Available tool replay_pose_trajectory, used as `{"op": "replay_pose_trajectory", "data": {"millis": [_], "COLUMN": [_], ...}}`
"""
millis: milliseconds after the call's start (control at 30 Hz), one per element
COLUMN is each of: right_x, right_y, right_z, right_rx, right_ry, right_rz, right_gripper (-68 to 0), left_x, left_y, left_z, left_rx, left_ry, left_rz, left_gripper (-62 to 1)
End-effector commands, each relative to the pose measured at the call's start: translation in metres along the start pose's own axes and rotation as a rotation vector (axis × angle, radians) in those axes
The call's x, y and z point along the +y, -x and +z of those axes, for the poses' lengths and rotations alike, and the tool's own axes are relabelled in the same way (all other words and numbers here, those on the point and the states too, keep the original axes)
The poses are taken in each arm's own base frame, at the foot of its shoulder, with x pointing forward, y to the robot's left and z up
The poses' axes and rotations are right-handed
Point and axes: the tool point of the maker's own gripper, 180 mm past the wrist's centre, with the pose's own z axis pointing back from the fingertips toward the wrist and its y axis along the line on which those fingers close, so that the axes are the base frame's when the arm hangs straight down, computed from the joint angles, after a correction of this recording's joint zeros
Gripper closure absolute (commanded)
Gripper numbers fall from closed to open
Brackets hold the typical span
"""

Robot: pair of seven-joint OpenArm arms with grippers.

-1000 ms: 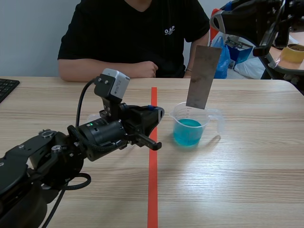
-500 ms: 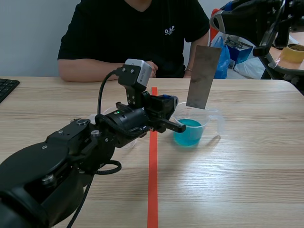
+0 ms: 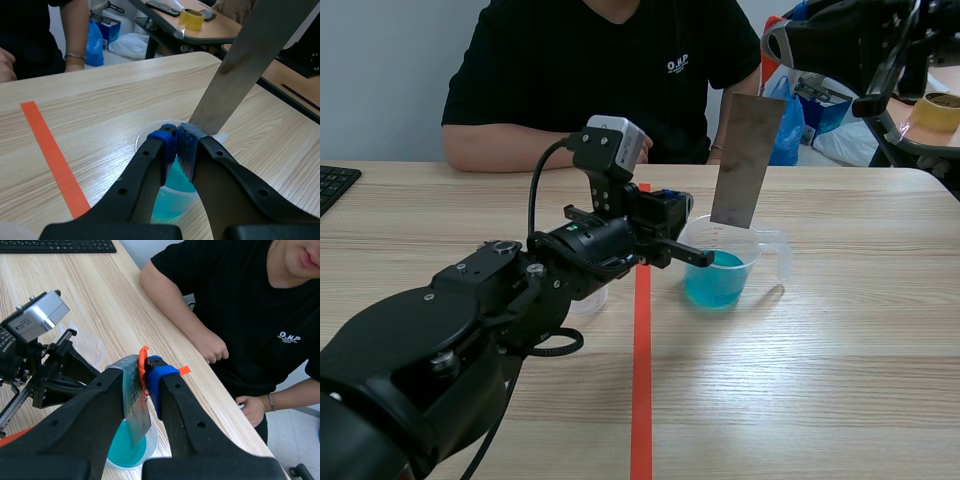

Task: Do the redox reaction experiment.
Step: 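Raise the plate and point at it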

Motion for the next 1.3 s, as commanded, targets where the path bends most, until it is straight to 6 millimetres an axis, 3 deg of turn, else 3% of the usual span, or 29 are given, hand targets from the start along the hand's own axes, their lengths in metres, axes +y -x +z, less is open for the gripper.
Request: {"op": "replay_pose_trajectory", "data": {"millis": [0,1267], "right_x": [-0.0070,-0.0070], "right_y": [-0.0136,-0.0134], "right_z": [0.0045,0.0045], "right_rx": [-0.032,-0.031], "right_ry": [0.014,0.014], "right_rz": [0.029,0.029], "right_gripper": [-0.8,-0.8], "left_x": [-0.0031,-0.0004], "left_y": [-0.0145,-0.0121], "left_z": [-0.0060,-0.0071], "left_rx": [-0.046,-0.026], "left_ry": [0.006,-0.007], "left_rz": [0.004,-0.018], "left_gripper": [-2.7,-2.7]}}
